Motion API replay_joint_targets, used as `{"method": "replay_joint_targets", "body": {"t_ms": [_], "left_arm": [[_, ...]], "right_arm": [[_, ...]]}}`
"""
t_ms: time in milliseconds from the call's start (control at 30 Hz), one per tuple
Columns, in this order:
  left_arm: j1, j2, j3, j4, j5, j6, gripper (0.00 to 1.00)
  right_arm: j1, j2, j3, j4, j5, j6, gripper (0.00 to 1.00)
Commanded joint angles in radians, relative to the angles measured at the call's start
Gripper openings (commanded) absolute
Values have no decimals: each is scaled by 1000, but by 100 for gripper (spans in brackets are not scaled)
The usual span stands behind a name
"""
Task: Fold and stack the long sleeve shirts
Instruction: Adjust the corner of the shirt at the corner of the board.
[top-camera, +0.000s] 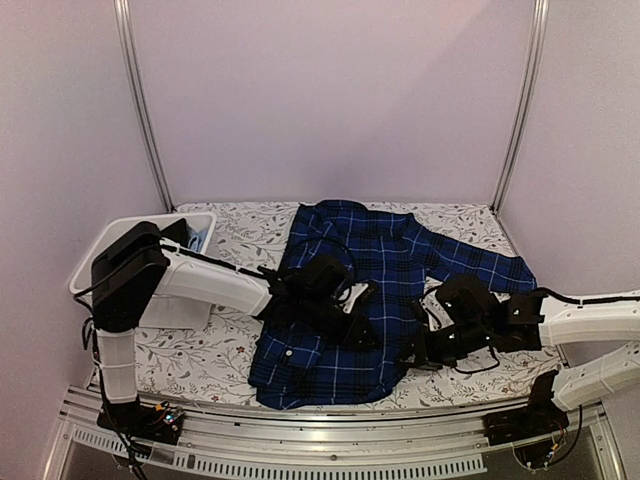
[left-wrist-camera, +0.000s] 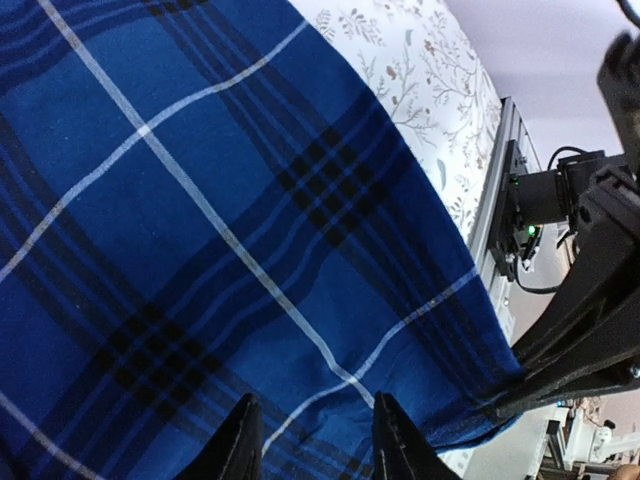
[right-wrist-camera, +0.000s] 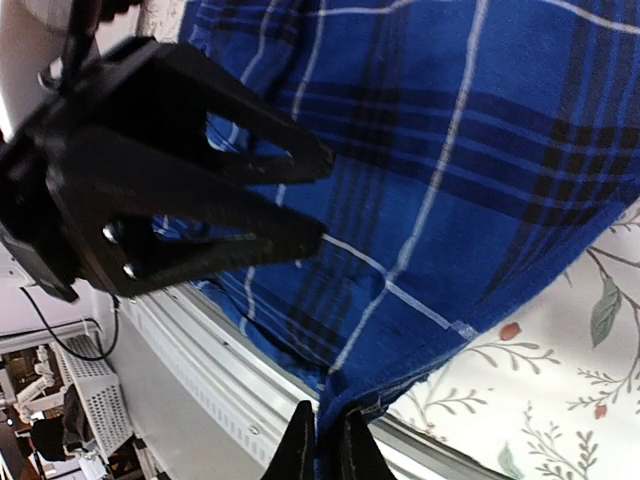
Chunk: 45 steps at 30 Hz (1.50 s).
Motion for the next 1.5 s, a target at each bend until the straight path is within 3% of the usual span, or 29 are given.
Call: {"method": "replay_joint_targets", "body": {"t_ms": [0,267,567,833,1067,1467], "left_arm": [[-45,-128,-72,131,-41,56,38],[-71,-155,-114,184,-97,83,42],[-80,-234,-226,264,-145,63,48],[-90,-181,-162,181,-185,91,48],[-94,-137,-116,109,-230,98,38],[-123,-105,-91,56,-251,114,35]], "right_arm": [[-4,60,119,-40,10,-35,4],[-73,250,251,-42,-3,-73,0],[-122,360,307,6,-36,-86,7],[-123,399,325,14,-39,-89,8],[-123,398,323,19,-30,-81,9],[-123,428,340,25,-31,-86,10]]}}
